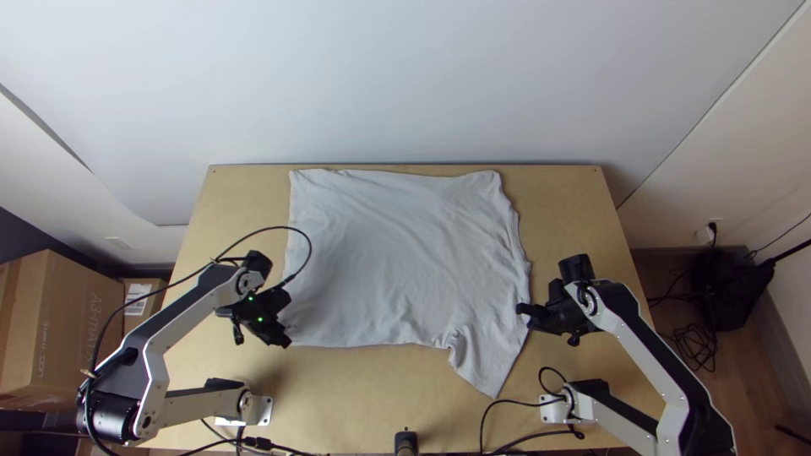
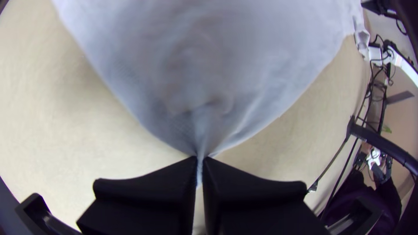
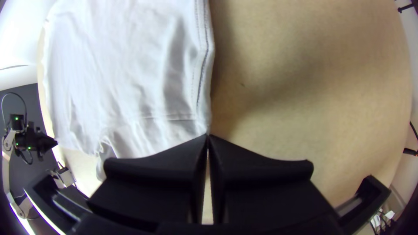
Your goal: Fold the t-shirt
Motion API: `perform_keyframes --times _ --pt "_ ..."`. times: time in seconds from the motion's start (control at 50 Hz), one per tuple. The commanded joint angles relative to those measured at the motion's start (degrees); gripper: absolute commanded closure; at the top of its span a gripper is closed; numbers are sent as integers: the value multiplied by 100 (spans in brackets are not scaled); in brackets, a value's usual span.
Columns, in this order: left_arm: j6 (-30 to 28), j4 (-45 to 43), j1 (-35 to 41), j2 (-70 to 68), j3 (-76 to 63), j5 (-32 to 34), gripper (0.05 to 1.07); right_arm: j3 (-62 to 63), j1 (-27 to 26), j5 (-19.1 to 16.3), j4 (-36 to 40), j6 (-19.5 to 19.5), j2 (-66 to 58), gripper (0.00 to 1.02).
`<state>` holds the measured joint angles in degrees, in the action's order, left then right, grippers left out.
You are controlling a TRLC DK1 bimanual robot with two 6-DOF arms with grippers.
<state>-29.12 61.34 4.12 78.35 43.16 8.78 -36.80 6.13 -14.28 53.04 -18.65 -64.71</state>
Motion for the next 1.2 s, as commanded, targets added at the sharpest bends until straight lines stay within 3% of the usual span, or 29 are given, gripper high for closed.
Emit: perform_keyframes --times 0.0,0.08,0.18,0.26,0.42,0.6,0.82,1.18 --pt "-410 89 -474 -223 9 63 105 -21 -253 119 84 275 20 100" --pt "-594 212 -755 -346 61 54 105 -38 -464 224 84 442 20 100" --pt "-709 273 -1027 -505 132 63 105 -91 -472 611 84 547 11 100" --pt "-665 317 -1071 -654 228 124 105 -240 -446 629 93 503 37 100" --pt "153 194 -939 -918 852 748 105 -812 -33 629 225 196 151 100" --pt "1559 -1019 -851 -1041 1388 836 105 -1436 134 637 84 178 257 100" --pt "2121 -2021 -1133 -935 1925 634 105 -2051 134 813 -918 486 354 100" --pt "2675 -2302 -1256 -601 3709 239 105 -3835 -15 910 -1964 960 -631 100"
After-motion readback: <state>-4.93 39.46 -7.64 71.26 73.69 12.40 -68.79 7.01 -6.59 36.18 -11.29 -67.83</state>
